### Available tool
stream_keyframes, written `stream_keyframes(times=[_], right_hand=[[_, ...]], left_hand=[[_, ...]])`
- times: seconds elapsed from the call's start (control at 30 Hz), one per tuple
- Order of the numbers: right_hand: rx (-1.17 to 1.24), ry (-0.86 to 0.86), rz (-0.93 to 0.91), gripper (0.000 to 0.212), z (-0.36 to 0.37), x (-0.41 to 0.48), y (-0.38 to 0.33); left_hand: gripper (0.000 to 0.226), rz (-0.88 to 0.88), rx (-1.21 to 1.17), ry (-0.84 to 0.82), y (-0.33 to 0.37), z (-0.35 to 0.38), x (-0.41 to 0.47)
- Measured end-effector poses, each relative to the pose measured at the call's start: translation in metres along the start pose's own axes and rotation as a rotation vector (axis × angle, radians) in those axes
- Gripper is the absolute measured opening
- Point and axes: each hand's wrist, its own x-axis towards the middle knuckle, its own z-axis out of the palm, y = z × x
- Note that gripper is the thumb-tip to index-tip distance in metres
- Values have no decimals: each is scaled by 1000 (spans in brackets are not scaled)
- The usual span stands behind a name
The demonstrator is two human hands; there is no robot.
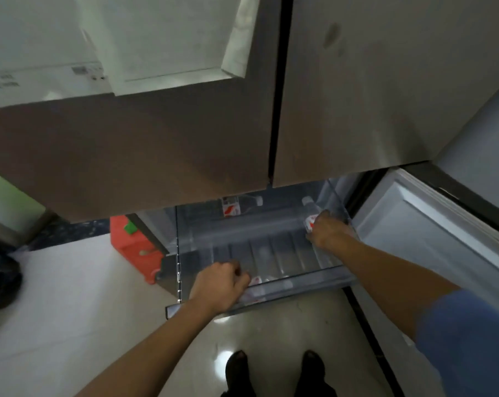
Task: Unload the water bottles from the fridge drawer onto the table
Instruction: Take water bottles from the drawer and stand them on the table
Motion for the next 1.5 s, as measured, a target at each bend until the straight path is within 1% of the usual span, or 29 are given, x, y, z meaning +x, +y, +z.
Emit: stream_keyframes(times=[0.03, 0.07, 0.1, 0.17, 0.23, 0.3, 0.37, 0.43, 0.5, 0.57, 0.63, 0.73, 0.77, 0.83, 0.93, 1.0, 1.07, 1.13, 1.23, 1.27, 1.33, 1.4, 1.5], right_hand=[[-100, -19, 1, 82, 6, 7, -4], [-187, -15, -8, 94, 11, 11, -7], [-222, -2, -23, 101, 14, 13, -8], [-194, 17, -67, 106, 19, 19, -7], [-100, 16, -90, 99, 20, 25, -2], [-1, -3, -157, 79, 17, 29, 4], [60, -49, -297, 58, 12, 25, 9], [143, -105, -465, 50, 6, 16, 9], [194, -143, -662, 52, 0, 5, 3], [189, -160, -836, 65, -3, -7, -5], [186, -165, -937, 72, -5, -16, -12], [234, -224, -1012, 71, -4, -26, -20], [249, -241, -1024, 69, -3, -29, -23], [255, -253, -1049, 68, 1, -31, -27], [239, -292, -1072, 67, 5, -30, -37], [238, -367, -1047, 66, 4, -23, -44], [293, -461, -948, 65, 2, -9, -51], [394, -480, -759, 58, 1, 10, -57], [607, -410, -405, 29, 7, 39, -64], [697, -391, -315, 25, 9, 47, -67], [854, -371, -183, 29, 13, 60, -75], [945, -363, -96, 37, 19, 70, -85], [1047, -343, -52, 47, 29, 85, -108]], left_hand=[[38, -21, 11, 8, 1, 0, -1], [38, -43, 23, 17, 1, 1, -2], [39, -68, 32, 25, 1, 1, -2], [41, -117, 29, 27, 2, 0, -2], [44, -167, 6, 15, 3, 1, -1], [43, -239, -12, 12, 5, 1, 0], [38, -317, -51, 30, 7, 2, 1], [35, -394, -148, 80, 15, 0, 5], [36, -463, -340, 169, 26, -7, 9], [38, -514, -575, 234, 39, -13, 14], [41, -545, -735, 280, 49, -16, 16], [46, -578, -877, 334, 59, -19, 13], [49, -582, -889, 343, 59, -20, 12], [48, -581, -822, 336, 57, -22, 9], [34, -591, -636, 297, 49, -18, 4], [31, -608, -563, 299, 44, -16, 0], [30, -619, -528, 331, 40, -17, -3], [30, -609, -483, 365, 34, -19, -6], [29, -611, -438, 401, 21, -20, -13], [29, -619, -415, 421, 15, -20, -17], [26, -649, -380, 458, 2, -20, -23], [24, -666, -367, 459, -10, -20, -24], [23, -632, -363, 456, -22, -14, -22]])
